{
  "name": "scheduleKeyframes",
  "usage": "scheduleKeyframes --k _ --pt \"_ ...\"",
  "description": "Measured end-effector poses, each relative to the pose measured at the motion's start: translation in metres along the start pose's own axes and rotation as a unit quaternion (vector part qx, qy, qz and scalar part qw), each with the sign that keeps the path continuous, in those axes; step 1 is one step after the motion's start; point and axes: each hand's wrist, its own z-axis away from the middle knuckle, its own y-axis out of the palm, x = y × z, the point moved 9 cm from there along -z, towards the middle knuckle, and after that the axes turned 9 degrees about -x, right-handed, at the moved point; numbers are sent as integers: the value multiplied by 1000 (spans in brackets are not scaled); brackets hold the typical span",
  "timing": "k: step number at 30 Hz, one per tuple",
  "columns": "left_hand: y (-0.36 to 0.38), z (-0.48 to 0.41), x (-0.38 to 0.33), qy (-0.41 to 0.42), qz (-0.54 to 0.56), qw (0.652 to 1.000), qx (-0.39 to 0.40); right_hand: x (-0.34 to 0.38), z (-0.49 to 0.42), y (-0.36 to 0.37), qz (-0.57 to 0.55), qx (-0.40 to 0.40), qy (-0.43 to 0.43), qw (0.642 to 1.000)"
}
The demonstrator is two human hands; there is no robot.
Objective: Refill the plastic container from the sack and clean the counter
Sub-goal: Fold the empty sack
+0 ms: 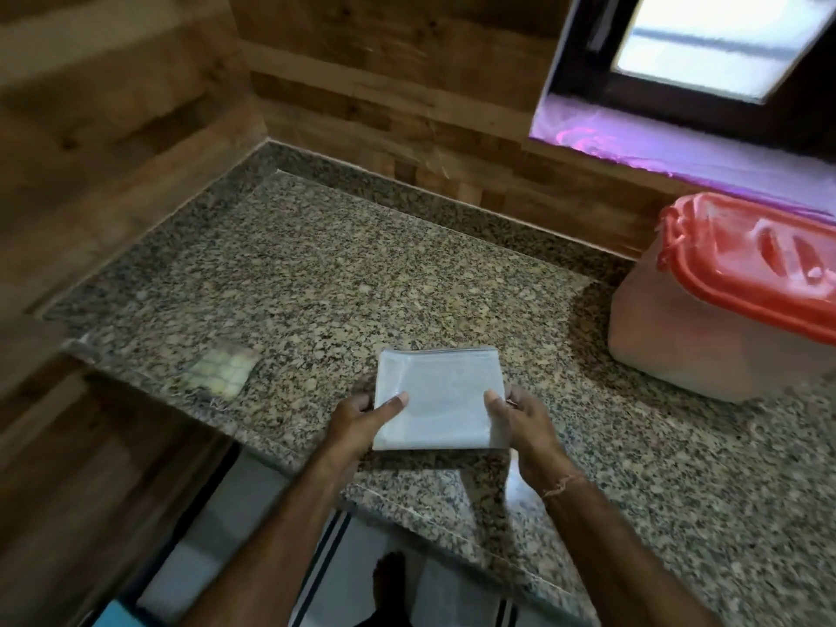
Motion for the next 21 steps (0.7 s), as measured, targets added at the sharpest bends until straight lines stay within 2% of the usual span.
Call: scheduleKeyframes --k 6,12,17,21 --pt "-47 79 5 32 110 990 -80 8 42 35 10 78 -52 996" --pt "-152 190 79 26 139 953 -269 -58 120 99 75 194 -45 977" --pt "-229 266 148 -14 173 907 -384 -83 193 154 165 269 -104 943" --pt "-282 312 204 -47 212 876 -432 -108 252 212 227 327 -136 907"
